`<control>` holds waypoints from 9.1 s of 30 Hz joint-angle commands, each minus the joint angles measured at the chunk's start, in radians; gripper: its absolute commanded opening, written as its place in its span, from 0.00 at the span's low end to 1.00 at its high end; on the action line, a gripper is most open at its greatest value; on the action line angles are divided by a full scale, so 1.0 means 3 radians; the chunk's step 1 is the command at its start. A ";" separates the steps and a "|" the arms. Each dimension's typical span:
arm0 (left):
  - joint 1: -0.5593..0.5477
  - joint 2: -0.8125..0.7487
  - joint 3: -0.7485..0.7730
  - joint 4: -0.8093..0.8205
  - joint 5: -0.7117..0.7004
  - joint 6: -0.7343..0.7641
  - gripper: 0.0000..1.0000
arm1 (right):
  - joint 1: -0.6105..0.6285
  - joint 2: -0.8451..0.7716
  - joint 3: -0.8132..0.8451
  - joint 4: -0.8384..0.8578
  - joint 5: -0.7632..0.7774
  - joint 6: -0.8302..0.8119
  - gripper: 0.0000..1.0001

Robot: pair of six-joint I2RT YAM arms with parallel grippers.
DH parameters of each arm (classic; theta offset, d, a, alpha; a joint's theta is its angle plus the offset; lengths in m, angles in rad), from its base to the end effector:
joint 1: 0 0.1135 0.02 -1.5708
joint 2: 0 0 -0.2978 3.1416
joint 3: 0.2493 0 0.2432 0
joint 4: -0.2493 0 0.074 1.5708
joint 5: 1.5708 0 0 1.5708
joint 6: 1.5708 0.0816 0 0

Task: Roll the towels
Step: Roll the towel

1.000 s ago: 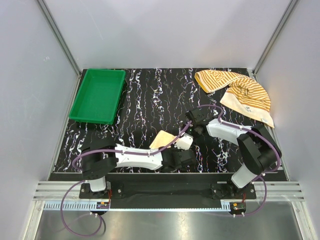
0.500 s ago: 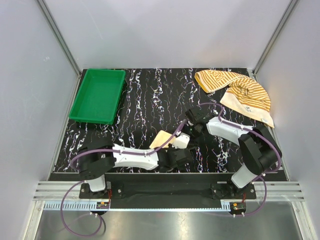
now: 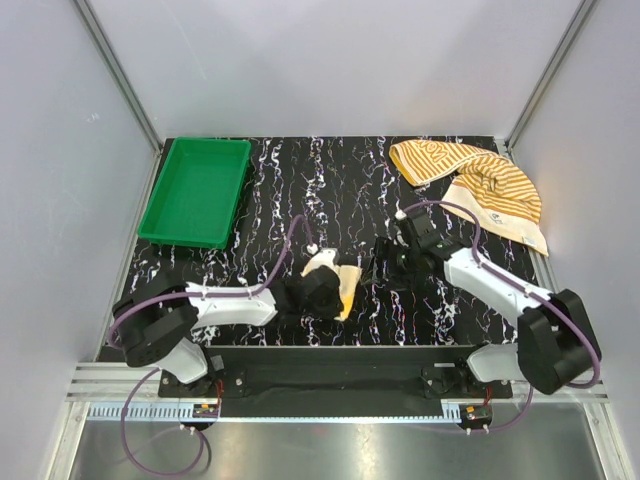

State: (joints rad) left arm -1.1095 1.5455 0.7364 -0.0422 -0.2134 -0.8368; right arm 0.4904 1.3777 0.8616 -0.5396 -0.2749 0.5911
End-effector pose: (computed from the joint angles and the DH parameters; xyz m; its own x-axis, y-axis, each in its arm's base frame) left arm 0.1578 -0.2787 0.1664 -0.8279 0.0354 -0.5597 0.2960 0.8752 -0.3826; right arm 0.2300 0.1479 0.2089 -0.9558 0.0977 -0.2774 -0.0465 0.8811 0.4707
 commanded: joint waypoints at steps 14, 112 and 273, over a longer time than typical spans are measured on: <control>0.0487 -0.0018 -0.0414 0.0795 0.1136 -0.0361 0.00 | 0.0017 0.0275 -0.0985 0.2417 -0.1012 0.0423 0.67; -0.1410 0.2089 0.2316 -0.2222 -0.2638 0.0611 0.49 | 0.0288 0.0817 0.0293 -0.0272 -0.0234 0.0024 0.00; -0.1144 0.1444 0.1948 -0.2063 -0.2167 0.0995 0.62 | 0.0406 0.0577 -0.0157 0.0505 -0.0096 0.0489 0.00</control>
State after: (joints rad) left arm -1.4555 1.9556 1.2850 -0.6563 -0.8009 -0.5457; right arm 0.5976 1.5555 0.7929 -0.3210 -0.3317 0.7628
